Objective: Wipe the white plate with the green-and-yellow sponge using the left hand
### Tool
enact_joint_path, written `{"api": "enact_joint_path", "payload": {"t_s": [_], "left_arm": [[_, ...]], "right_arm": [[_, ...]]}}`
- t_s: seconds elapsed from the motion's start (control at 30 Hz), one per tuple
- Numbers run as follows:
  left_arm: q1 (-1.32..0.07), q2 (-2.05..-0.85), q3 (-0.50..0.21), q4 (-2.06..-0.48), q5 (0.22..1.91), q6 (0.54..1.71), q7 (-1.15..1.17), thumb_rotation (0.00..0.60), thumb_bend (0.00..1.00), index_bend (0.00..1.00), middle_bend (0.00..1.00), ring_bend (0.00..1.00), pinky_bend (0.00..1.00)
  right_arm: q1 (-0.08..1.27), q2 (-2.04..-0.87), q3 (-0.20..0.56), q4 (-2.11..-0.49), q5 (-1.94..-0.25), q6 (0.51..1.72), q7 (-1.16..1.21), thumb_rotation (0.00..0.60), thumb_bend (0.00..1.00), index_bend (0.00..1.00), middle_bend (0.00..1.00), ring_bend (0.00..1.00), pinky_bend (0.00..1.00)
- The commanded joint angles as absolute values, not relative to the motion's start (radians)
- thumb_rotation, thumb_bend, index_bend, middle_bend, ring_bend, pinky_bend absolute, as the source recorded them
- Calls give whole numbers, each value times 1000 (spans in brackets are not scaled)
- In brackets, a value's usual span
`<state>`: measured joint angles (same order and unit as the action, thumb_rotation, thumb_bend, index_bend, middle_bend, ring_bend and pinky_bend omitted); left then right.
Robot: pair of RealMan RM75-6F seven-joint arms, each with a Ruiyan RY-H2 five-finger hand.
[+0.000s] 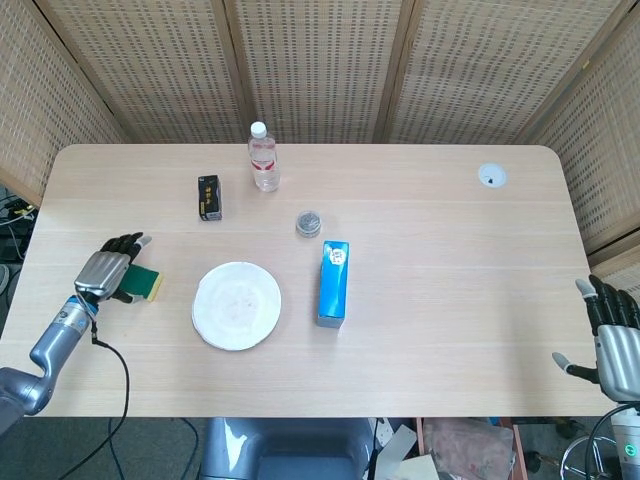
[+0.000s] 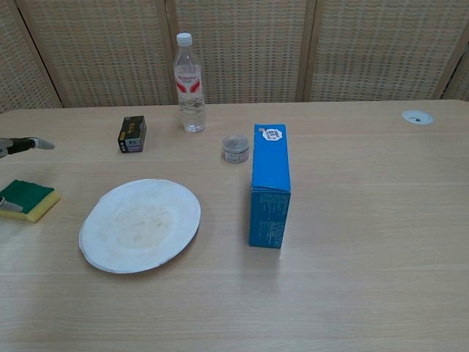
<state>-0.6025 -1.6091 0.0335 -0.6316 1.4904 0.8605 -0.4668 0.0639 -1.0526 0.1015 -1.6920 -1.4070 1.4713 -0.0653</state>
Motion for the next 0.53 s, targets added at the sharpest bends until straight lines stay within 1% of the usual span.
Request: {"api": "enact_joint_path", "payload": {"t_s": [0.03, 0.07, 0.2, 0.23, 0.37, 0.43, 0.53], "left_arm": [[-569, -1530, 3, -758, 1460, 936, -389, 600, 0, 0, 0, 0, 0], [-553, -1503, -8, -809, 1448, 966, -368, 600, 0, 0, 0, 0, 0], [-461, -1350, -51, -1119, 1379, 1105, -241, 600, 0, 0, 0, 0, 0], [-447, -1327, -55, -1168, 1369, 1127, -217, 600, 0, 0, 0, 0, 0], [-348, -1211, -59, -1453, 1319, 1273, -32, 600, 0, 0, 0, 0, 0], [-305, -1180, -54, -1557, 1320, 1347, 20, 600, 0, 0, 0, 0, 0], [-268, -1159, -44, -1627, 1356, 1415, 51, 600, 0, 0, 0, 0, 0]], "right_arm": [[62, -1051, 101, -1690, -1410, 1475, -62, 600, 0, 0, 0, 0, 0], [62, -1051, 101, -1686, -1410, 1476, -59, 600, 0, 0, 0, 0, 0], [63, -1057, 102, -1664, -1416, 1480, -56, 600, 0, 0, 0, 0, 0], [62, -1058, 103, -1661, -1419, 1483, -57, 600, 0, 0, 0, 0, 0], [57, -1068, 100, -1645, -1442, 1505, -52, 600, 0, 0, 0, 0, 0], [56, -1069, 99, -1641, -1447, 1510, -47, 600, 0, 0, 0, 0, 0], [53, -1068, 98, -1636, -1453, 1515, -40, 600, 0, 0, 0, 0, 0]]}}
